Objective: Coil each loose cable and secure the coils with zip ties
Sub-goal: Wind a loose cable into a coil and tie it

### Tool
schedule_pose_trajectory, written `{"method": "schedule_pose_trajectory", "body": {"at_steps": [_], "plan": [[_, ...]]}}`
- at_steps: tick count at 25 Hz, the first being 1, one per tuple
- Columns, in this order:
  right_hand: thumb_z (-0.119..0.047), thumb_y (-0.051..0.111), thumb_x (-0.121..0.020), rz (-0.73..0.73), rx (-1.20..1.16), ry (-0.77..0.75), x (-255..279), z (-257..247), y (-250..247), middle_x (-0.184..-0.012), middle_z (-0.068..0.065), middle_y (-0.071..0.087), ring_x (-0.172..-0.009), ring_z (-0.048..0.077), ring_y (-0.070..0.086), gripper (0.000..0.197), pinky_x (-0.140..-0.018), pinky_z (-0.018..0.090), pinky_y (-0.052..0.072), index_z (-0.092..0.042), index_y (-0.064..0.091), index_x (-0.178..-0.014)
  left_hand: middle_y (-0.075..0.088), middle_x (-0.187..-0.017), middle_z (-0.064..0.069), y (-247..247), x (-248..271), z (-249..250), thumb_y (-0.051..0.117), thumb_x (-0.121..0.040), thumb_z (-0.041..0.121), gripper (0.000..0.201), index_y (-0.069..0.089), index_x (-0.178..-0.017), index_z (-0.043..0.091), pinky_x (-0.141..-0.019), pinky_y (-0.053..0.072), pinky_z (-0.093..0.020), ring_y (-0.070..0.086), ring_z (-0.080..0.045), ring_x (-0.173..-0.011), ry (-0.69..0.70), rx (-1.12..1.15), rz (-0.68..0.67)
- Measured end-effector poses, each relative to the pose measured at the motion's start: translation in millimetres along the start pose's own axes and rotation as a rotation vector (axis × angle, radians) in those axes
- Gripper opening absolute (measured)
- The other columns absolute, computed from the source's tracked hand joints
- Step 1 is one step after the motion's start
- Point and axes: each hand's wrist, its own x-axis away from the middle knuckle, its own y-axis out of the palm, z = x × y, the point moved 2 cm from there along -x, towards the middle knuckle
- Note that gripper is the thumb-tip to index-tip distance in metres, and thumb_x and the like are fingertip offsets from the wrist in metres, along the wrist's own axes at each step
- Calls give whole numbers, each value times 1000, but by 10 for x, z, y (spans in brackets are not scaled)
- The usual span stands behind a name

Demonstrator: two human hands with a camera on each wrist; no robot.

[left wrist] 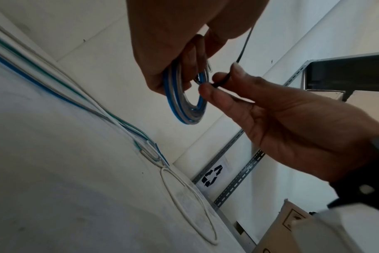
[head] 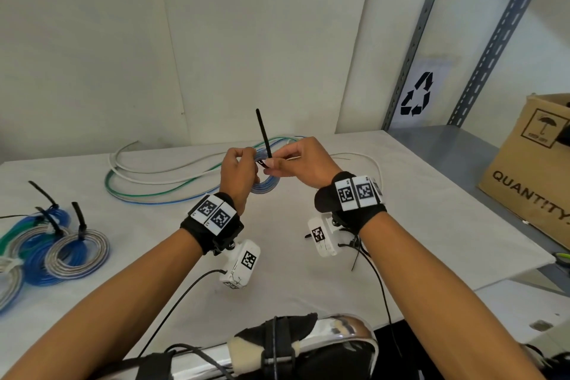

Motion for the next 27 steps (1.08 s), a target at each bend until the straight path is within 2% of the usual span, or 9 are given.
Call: {"method": "schedule_pose_trajectory", "body": {"at_steps": [3, 6, 9, 14, 16, 18, 21, 24, 27], "plan": [[1, 74, -87, 30, 73, -108, -53, -21, 108, -90, 20, 71, -80, 26, 74, 12, -77, 32, 61, 5, 69, -97, 49, -57, 4, -30, -61, -23, 48, -98, 20, 15, 54, -98, 6, -57, 43, -29, 44, -12, -50, -26, 11, -27], [-12, 78, -86, 107, 469, -277, -121, -37, 222, -94, 6, 64, -78, 5, 58, 8, -72, 16, 44, -11, 73, -92, 48, -51, 8, -75, -74, 23, 45, -98, 15, 25, 63, -83, 6, -56, 41, -28, 40, -11, -46, -10, 14, -75], [-15, 77, -87, 159, 554, -330, -174, -5, 268, -93, -1, 51, -82, 6, 50, 5, -70, 10, 36, -15, 72, -89, 45, -56, 1, -111, -105, 60, 45, -98, 17, 30, 68, -88, 0, -57, 41, -30, 39, -14, -50, -9, 27, -93], [-13, 79, -85, 167, 317, -345, -208, 1, 320, -85, -4, 62, -70, 6, 56, 9, -67, 14, 41, -14, 77, -94, 62, -74, -4, -210, -187, 124, 44, -100, 9, 30, 65, -79, 15, -59, 42, -30, 49, -16, -65, 148, -28, -95], [-14, 73, -91, 139, 121, -321, -221, -117, 327, -76, -14, 66, -64, 1, 57, 7, -65, 13, 43, -8, 76, -93, 59, -65, 8, -264, -217, 190, 45, -100, 9, 28, 65, -81, 13, -59, 42, -30, 47, -12, -61, 208, -65, -74], [-13, 64, -98, 120, 22, -292, -279, -214, 357, -58, -17, 58, -53, 1, 51, 16, -59, 13, 39, -9, 71, -84, 53, -56, 15, -304, -245, 278, 46, -99, 8, 25, 65, -84, 10, -59, 41, -30, 42, -8, -56, 248, -78, -53], [-15, 60, -100, 130, -84, -194, -412, -225, 480, -51, -12, 45, -49, 10, 40, 30, -53, 23, 34, -11, 61, -70, 54, -57, 14, -368, -291, 389, 46, -101, 9, 23, 65, -87, 8, -59, 39, -32, 40, -11, -57, 324, -77, -30], [-11, 58, -100, 160, -243, -107, -500, -192, 598, -48, -10, 44, -47, 14, 39, 29, -52, 28, 31, -7, 60, -71, 51, -61, 10, -458, -342, 428, 47, -103, 12, 24, 66, -97, -1, -61, 38, -35, 39, -13, -60, 363, -56, 0], [-10, 57, -100, 177, -256, -110, -555, -191, 655, -48, -10, 48, -48, 16, 42, 29, -52, 27, 35, -7, 59, -71, 52, -61, 11, -516, -369, 400, 47, -103, 13, 24, 67, -100, 0, -61, 35, -36, 38, -18, -63, 373, -40, 10]]}}
